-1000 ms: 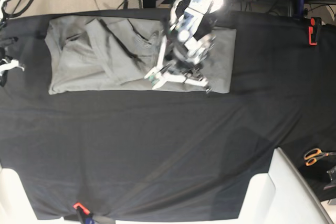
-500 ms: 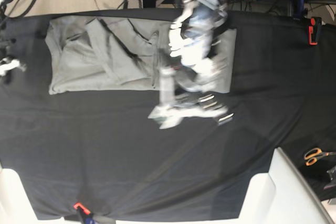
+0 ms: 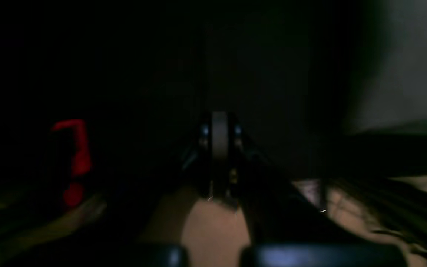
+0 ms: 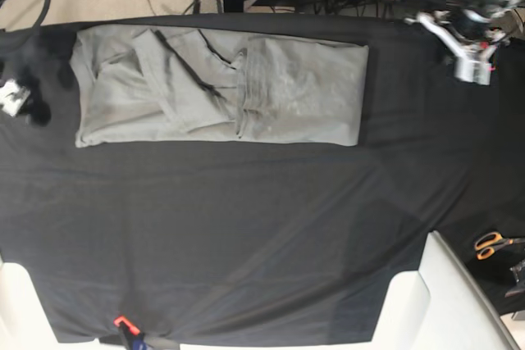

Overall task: Fold the T-shirt properly
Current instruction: 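Move the left gripper aside and the right gripper to the shirt end, then grasp the shirt end with the right gripper and fold it over the stack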

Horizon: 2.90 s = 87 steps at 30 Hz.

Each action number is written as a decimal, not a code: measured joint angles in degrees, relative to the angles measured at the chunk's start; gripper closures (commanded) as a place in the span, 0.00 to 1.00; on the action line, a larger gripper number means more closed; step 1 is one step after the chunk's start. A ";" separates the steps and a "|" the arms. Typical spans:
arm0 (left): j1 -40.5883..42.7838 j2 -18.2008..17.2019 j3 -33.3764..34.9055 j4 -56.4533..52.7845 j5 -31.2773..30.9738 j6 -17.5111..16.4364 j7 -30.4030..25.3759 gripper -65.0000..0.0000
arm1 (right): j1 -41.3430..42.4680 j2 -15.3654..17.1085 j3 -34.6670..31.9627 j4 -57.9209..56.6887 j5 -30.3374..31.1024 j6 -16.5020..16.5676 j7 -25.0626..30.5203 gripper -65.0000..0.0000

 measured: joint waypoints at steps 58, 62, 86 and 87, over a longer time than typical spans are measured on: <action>-2.82 3.19 0.07 -5.60 -0.07 -6.03 -0.79 1.00 | 8.26 8.90 -12.39 -23.71 -8.28 1.25 0.85 0.99; -2.82 3.21 0.04 -5.60 -0.07 -6.05 -0.79 1.00 | 6.67 11.13 -12.17 -21.97 -10.93 0.07 2.75 0.99; -2.84 3.19 0.02 -5.62 -0.07 -6.05 -0.79 1.00 | -11.21 -17.16 -54.10 29.57 -70.84 -34.42 6.62 0.99; -2.82 3.15 0.00 -5.62 -0.04 -6.05 -0.79 1.00 | -11.61 -17.09 -56.19 29.55 -70.75 -34.71 5.44 0.99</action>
